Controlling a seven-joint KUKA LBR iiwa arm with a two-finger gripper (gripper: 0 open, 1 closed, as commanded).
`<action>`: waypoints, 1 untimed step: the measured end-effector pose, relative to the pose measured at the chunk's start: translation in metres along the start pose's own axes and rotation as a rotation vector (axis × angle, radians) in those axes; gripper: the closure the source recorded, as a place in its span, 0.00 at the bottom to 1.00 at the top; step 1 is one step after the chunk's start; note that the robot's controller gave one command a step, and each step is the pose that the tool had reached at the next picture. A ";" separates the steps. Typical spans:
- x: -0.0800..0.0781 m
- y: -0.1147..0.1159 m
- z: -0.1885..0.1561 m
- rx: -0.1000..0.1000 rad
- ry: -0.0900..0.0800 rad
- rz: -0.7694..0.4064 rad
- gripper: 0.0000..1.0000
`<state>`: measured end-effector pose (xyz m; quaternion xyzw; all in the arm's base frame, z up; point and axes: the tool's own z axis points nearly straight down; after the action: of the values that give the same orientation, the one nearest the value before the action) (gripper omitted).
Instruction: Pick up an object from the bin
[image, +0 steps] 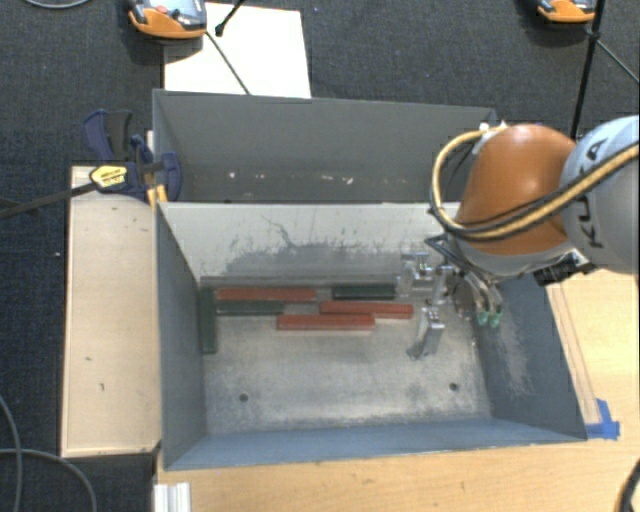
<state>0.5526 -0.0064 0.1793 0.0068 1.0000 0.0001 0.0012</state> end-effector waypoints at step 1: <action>0.000 0.000 0.000 0.000 0.000 0.000 0.00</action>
Offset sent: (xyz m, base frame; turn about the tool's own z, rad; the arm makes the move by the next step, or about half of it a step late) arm 0.0250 0.0522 -0.1093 0.0222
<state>0.5526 -0.0064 0.1793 0.0068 1.0000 0.0001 0.0012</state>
